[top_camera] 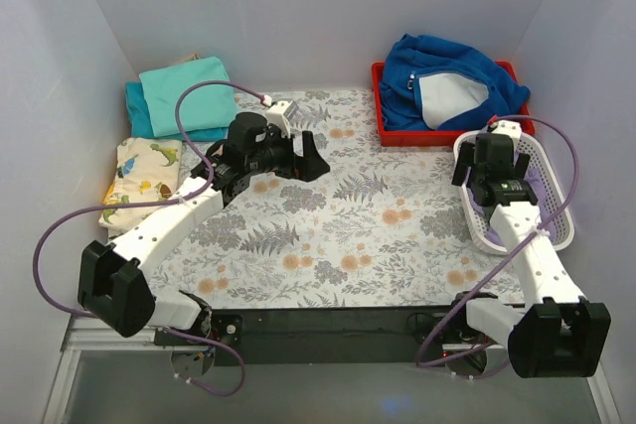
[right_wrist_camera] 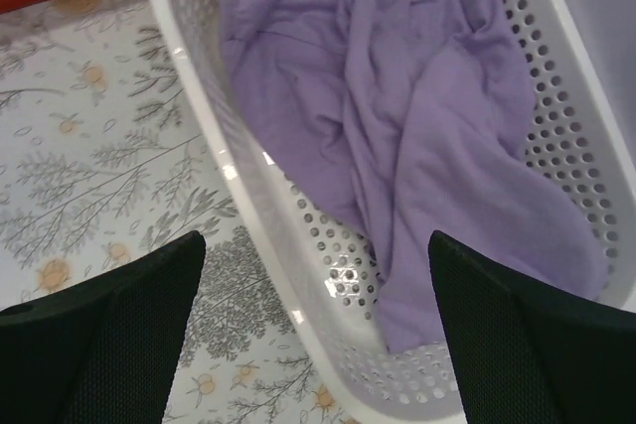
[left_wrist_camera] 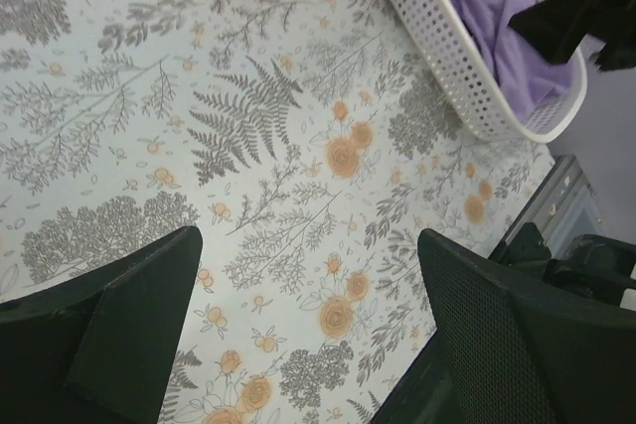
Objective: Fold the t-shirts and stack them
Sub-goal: Grab the tshirt from the pile
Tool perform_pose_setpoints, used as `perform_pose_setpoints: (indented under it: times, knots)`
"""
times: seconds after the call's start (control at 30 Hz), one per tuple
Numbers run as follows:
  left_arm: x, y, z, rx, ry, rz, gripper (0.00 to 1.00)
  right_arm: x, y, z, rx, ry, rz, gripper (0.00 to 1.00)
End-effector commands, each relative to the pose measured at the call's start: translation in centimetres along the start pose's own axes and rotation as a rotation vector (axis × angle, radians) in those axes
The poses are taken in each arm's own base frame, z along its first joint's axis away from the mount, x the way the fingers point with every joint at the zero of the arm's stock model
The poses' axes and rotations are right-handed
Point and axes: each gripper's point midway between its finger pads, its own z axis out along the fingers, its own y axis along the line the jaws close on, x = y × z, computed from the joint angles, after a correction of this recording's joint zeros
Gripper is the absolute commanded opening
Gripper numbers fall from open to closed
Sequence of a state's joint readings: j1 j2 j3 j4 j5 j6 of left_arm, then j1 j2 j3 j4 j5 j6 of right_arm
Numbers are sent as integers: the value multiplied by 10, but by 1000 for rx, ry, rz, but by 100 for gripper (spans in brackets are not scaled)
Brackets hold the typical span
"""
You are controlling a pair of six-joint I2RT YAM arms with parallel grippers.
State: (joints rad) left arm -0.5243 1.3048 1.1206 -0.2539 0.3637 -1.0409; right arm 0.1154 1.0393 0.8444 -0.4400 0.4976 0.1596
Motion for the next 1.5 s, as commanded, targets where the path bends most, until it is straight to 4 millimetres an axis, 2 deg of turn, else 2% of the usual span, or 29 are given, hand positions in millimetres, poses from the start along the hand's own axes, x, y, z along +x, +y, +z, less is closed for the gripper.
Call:
perform_pose_setpoints:
  times: [0.0, 0.07, 0.1, 0.37, 0.57, 0.8, 0.9, 0.93, 1.1, 1.13, 1.17, 1.37, 1.43, 1.47]
  knots:
    - [8, 6, 10, -41, 33, 20, 90, -23, -28, 7, 100, 9, 43, 98]
    - [14, 7, 16, -38, 52, 18, 89, -19, -31, 18, 127, 55, 45, 98]
    - [19, 10, 19, -43, 66, 19, 89, -13, -41, 25, 160, 84, 66, 98]
    - [25, 24, 25, -87, 81, 47, 90, 1, -72, 43, 242, 148, 118, 98]
    - [29, 26, 28, -91, 90, 34, 90, 18, -82, 61, 282, 216, 122, 98]
    - [36, 31, 32, -103, 112, 16, 90, 40, -80, 80, 257, 302, 139, 95]
    - [39, 33, 34, -112, 127, 14, 90, 44, -81, 84, 256, 318, 145, 85]
    - [39, 33, 35, -110, 131, 11, 90, 43, -80, 86, 246, 316, 153, 72]
    - [45, 33, 40, -97, 162, 1, 90, 43, -77, 92, 227, 320, 163, 24]
    - [47, 34, 41, -94, 169, -2, 90, 42, -77, 92, 226, 316, 169, 8]
    - [47, 33, 41, -92, 172, -2, 90, 42, -76, 92, 223, 316, 172, 1]
    - [47, 33, 40, -91, 172, 1, 90, 27, -74, 86, 198, 244, 203, 1]
    - [47, 34, 40, -96, 170, 1, 91, 6, -67, 76, 135, 171, 226, 1]
    - [47, 34, 42, -96, 173, 0, 91, -13, -66, 66, 106, 100, 242, 1]
